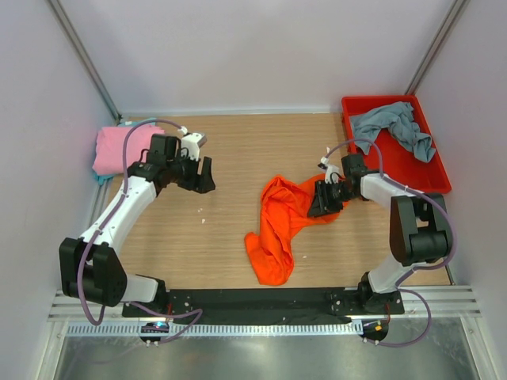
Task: Fold and stack the t-shirts
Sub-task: Flatten the tshirt out
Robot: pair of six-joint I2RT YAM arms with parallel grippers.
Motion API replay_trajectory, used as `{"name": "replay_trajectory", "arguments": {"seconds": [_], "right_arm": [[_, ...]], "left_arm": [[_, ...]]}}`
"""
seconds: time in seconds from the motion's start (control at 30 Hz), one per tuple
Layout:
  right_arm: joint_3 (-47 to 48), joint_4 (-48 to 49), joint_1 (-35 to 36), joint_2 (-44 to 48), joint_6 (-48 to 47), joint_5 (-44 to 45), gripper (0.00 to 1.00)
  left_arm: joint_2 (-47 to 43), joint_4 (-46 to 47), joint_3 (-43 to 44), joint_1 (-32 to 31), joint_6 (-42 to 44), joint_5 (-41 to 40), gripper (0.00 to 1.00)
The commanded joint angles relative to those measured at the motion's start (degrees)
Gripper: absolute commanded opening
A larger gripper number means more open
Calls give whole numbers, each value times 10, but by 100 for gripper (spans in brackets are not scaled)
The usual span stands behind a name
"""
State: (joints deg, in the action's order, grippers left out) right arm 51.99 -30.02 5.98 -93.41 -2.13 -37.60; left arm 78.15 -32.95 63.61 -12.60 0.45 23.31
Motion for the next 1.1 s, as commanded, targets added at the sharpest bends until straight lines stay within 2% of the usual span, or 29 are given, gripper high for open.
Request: {"name": "replay_trajectory", "arguments": {"seconds": [0.0,0.27,0.4,0.5,0.6,0.73,0.83,0.93,1.03,1.07], "right_arm": [[23,7,0,-4,-9,-12,39],[29,36,1,-15,2,-6,33],[37,37,2,-16,-1,-9,12],[60,20,2,7,-16,6,6],[146,-46,4,34,-68,53,1],[336,-139,17,65,-148,148,2],[432,-167,21,91,-176,196,1],[489,-186,21,130,-186,215,1],[497,-193,20,186,-191,216,1],[496,-195,21,199,-196,213,1]], "left_arm": [[-4,22,-3,5,-2,15,70],[-5,25,-5,6,-2,16,70],[-6,26,-5,7,-2,16,70],[-12,25,-4,7,-1,15,70],[-18,26,-4,7,-2,13,70],[-18,34,-4,7,-24,18,70],[5,44,3,7,-40,37,68],[62,32,44,8,-45,94,67],[155,3,122,6,-58,140,67],[185,0,141,6,-75,178,67]]}}
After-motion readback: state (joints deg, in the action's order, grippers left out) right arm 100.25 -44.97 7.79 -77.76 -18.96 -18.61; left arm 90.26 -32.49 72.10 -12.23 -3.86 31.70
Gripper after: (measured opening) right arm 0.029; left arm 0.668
